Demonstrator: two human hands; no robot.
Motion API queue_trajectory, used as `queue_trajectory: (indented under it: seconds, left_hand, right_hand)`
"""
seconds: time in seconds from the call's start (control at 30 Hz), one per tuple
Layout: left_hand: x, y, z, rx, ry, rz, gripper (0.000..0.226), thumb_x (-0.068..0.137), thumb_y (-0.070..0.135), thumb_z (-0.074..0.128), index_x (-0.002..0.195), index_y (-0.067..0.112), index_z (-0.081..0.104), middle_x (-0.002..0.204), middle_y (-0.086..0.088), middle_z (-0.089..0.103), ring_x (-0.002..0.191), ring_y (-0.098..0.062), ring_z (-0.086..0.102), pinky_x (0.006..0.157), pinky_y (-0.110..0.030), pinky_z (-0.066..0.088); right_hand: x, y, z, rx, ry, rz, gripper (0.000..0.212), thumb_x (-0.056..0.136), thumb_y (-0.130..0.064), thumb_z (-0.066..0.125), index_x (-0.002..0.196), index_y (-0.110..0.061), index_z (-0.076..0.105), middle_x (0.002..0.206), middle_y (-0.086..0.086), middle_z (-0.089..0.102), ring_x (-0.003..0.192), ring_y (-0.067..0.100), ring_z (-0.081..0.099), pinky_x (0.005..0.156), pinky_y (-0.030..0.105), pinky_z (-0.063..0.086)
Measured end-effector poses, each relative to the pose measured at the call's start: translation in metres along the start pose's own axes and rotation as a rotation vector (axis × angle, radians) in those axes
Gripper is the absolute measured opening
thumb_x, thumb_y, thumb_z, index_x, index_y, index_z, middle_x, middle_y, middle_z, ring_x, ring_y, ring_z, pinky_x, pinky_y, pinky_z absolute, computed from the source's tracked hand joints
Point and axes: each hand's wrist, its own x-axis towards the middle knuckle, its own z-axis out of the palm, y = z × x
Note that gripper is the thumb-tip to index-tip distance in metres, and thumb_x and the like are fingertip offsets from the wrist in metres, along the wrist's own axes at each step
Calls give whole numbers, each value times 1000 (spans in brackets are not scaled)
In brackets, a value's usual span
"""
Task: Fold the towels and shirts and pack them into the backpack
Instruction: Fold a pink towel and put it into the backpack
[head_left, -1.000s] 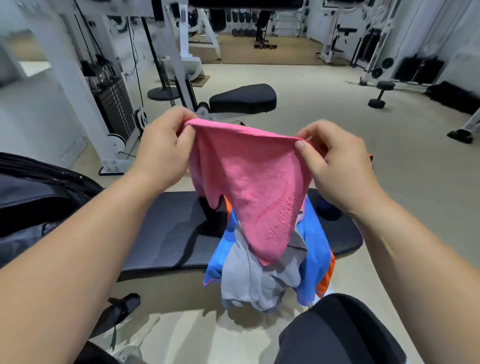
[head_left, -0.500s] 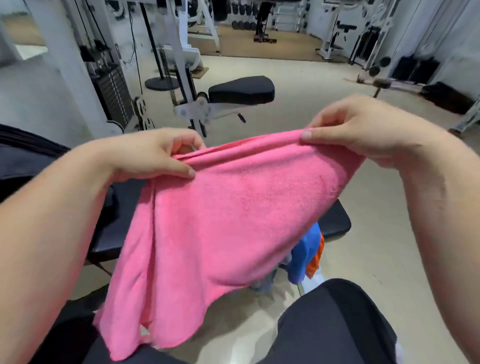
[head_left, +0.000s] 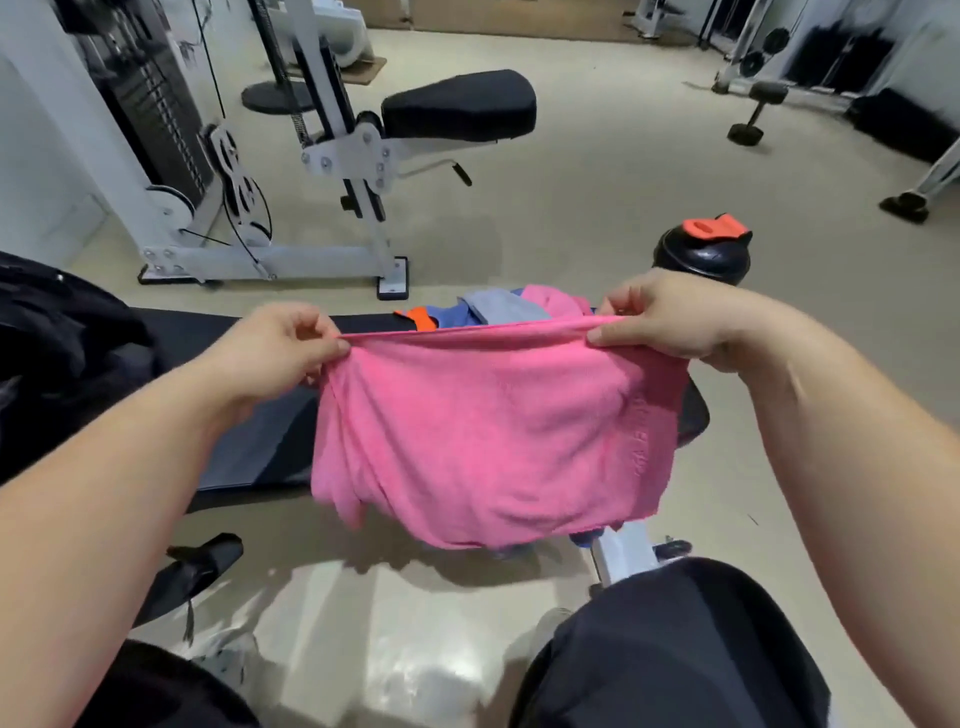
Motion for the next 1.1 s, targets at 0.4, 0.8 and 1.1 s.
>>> queue_trajectory:
  seconds: [0.4,0.8,1.1]
  left_hand:
    - [146,30,4,770,270,156,26,98,32,50,79,14,52,88,-16,63,79,-33,50,68,-39,42]
    - [128,-34,43,805,85,55,53,93,51,54,137,23,45,131,-14,53,118,-40,54,97,-51,48]
    - [-13,-44,24,1039,-162,-46,84,61,87,39,122,32,50,112,3,48,106,-25,51,86,-41,50]
  right_hand:
    - [157,-8,0,-526,474,95,23,87,-12,59,106,-20,68,106,15,68,95,39,64,71,35,44]
    - [130,-5,161,-431,123,61,85,84,-87,22,157,-45,10,169,2,-6,153,36,-14,115,69,-7]
    - [123,13,172,-400,330,74,93,76,-93,26,155,-44,21,169,0,8,154,34,-6,114,74,1]
